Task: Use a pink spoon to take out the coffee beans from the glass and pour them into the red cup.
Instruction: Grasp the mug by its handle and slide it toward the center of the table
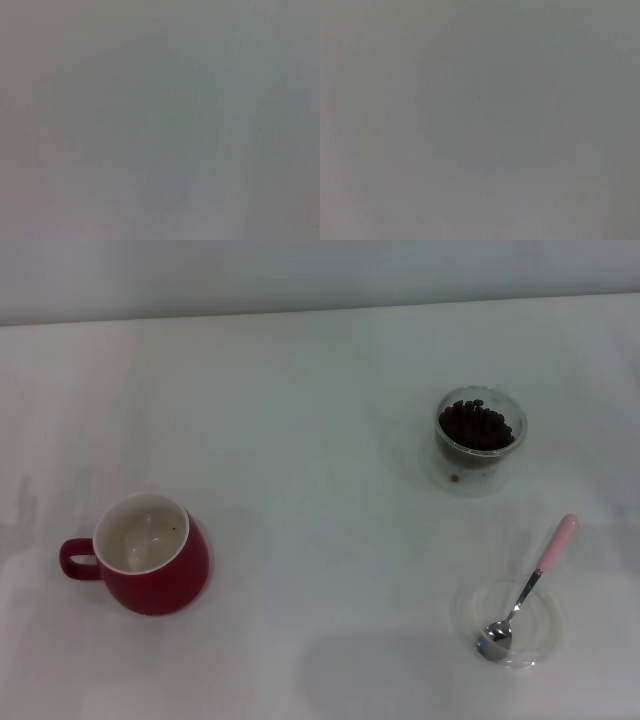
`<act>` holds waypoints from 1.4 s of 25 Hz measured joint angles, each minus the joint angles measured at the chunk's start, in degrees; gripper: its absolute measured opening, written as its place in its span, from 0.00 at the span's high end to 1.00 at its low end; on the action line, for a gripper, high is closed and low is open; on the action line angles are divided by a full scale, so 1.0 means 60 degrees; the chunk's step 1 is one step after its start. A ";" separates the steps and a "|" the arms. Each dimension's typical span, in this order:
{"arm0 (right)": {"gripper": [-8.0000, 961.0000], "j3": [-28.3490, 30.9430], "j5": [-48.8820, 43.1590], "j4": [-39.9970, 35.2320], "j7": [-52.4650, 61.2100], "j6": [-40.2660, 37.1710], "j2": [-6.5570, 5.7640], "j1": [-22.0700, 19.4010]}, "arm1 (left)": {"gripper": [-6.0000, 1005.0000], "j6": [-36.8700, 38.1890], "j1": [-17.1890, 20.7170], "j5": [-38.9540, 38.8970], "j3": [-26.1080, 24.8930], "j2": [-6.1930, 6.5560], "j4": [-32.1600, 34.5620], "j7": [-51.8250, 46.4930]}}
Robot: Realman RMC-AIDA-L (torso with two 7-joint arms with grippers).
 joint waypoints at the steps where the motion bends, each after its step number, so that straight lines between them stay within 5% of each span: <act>1: 0.16 0.0000 0.0000 -0.0003 -0.0002 -0.0001 -0.0001 0.0000 | 0.43 -0.0004 0.0000 0.0000 -0.0001 0.0000 0.0000 0.0000; 35: 0.16 -0.0014 0.0000 -0.0013 -0.0009 -0.0016 0.0000 0.0000 | 0.43 -0.0391 0.0229 0.0302 -0.0060 0.0001 0.0004 0.0000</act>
